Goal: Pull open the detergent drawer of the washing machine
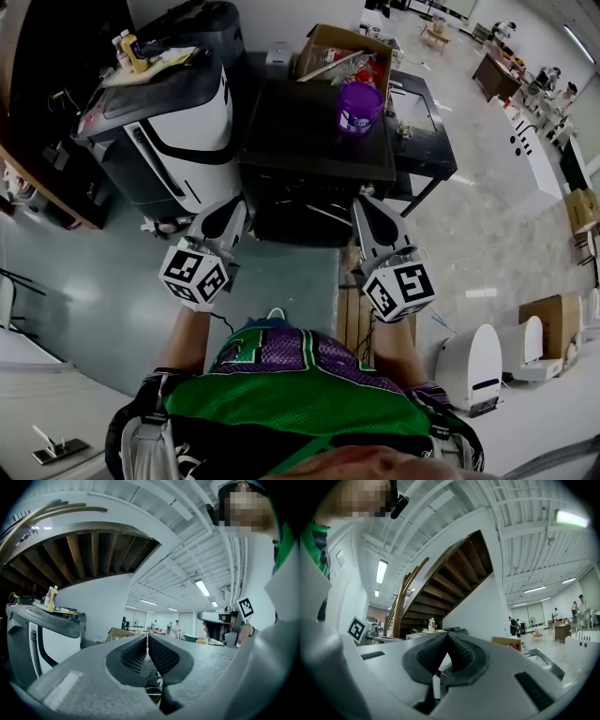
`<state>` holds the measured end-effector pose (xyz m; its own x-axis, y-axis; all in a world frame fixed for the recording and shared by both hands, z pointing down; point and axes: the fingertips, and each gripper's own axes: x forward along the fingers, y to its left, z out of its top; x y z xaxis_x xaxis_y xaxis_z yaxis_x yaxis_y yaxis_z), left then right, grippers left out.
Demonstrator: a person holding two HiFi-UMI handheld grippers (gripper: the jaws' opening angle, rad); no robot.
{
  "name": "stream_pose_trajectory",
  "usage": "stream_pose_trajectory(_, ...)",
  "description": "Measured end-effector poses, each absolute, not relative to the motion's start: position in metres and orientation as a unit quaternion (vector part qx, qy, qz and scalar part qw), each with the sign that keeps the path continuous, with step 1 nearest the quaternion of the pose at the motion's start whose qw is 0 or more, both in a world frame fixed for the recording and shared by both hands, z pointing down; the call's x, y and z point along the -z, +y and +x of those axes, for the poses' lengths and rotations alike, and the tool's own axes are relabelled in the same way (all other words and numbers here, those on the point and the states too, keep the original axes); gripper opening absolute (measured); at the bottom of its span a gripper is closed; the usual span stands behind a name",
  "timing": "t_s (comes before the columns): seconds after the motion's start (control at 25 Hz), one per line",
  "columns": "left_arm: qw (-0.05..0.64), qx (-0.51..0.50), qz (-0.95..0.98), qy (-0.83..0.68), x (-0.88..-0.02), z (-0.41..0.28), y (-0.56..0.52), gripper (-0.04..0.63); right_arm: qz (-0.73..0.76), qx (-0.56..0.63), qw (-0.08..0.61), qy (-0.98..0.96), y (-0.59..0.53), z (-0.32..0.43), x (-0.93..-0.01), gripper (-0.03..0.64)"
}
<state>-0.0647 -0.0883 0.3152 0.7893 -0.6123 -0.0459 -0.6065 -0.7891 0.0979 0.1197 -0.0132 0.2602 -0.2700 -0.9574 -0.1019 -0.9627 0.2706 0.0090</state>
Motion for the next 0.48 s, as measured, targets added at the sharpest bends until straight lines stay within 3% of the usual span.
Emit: stream_pose_trajectory(0.48,0.027,0.031,0.953,-0.299,-0.309,-0.071,-0.189,0.017,-0.629,-0.046,0.035,0.776,-0.098,0.101,-0.249,0.002)
